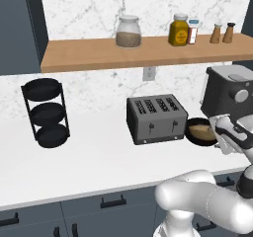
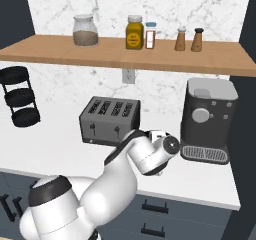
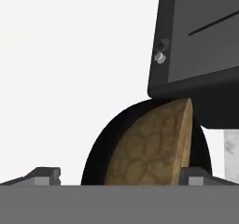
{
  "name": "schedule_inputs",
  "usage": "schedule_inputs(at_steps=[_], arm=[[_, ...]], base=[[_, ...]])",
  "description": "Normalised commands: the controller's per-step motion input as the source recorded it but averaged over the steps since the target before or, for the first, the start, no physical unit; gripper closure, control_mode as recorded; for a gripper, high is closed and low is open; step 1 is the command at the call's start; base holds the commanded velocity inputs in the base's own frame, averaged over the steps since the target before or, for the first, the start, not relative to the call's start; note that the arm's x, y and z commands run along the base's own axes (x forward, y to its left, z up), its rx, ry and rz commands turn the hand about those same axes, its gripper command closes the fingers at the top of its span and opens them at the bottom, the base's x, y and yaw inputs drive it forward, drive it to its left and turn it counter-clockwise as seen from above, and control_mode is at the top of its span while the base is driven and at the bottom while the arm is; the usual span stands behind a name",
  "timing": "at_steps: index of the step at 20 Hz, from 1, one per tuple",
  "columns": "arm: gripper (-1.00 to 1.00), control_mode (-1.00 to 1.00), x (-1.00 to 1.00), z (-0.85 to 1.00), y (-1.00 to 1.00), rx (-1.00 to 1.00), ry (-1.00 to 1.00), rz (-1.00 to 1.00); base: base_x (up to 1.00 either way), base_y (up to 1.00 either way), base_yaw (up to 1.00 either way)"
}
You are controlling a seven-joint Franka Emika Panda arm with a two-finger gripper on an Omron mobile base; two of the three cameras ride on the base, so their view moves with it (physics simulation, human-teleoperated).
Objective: Pick up the bowls on the counter and stack them on top of one another in the open cabinet. Place the smaller bowl on top of the larger bowl.
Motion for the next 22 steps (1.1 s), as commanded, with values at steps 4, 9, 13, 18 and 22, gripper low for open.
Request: schedule_inputs(at_steps=[4,9,13,18,22], arm=[[-1.0,-1.0,0.2,-0.32,-0.01,0.0,0.0,0.0],[-1.0,-1.0,0.16,-0.25,-0.06,0.0,0.0,0.0],[1.0,-1.0,0.19,-0.17,-0.06,0.0,0.0,0.0],[1.0,-1.0,0.16,-0.07,-0.08,0.0,0.0,0.0],[1.0,-1.0,-0.19,0.22,-0.08,0.03,0.0,0.0]], base=[[0.0,0.0,0.0],[0.0,0.0,0.0],[0.0,0.0,0.0],[0.0,0.0,0.0],[0.0,0.0,0.0]])
